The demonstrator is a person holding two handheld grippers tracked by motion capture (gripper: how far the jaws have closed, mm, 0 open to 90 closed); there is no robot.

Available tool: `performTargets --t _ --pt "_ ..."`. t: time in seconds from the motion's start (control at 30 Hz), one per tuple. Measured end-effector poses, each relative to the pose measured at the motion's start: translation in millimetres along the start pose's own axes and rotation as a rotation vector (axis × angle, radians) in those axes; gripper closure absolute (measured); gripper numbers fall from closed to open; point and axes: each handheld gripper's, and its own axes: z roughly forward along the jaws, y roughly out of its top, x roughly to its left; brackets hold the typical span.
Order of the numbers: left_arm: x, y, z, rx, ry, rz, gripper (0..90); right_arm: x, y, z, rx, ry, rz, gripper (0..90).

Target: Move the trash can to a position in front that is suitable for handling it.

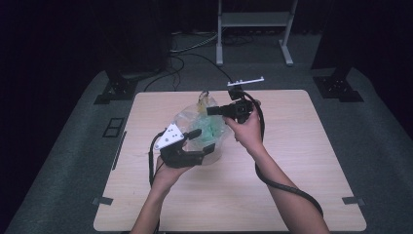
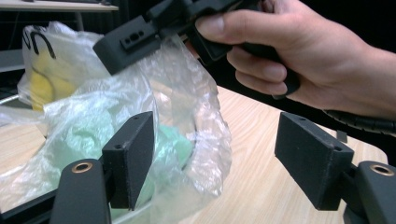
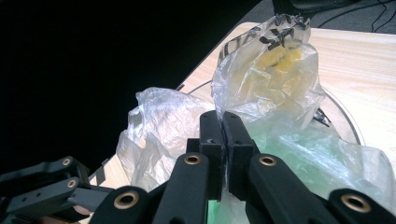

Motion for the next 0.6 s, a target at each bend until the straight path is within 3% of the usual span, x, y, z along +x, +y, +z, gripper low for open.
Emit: performTargets --t 0.27,0.6 --pt "-4.7 -3.0 -1.0 0.019 -0.021 0.029 21.2 1.6 4.0 -7.7 -0.022 0.01 -0.002 88.8" --pt "-6.5 -17.2 -6.4 0.056 -0.036 0.025 18.0 5.7 11.1 -16.7 -0.053 0.03 -0.012 88.8"
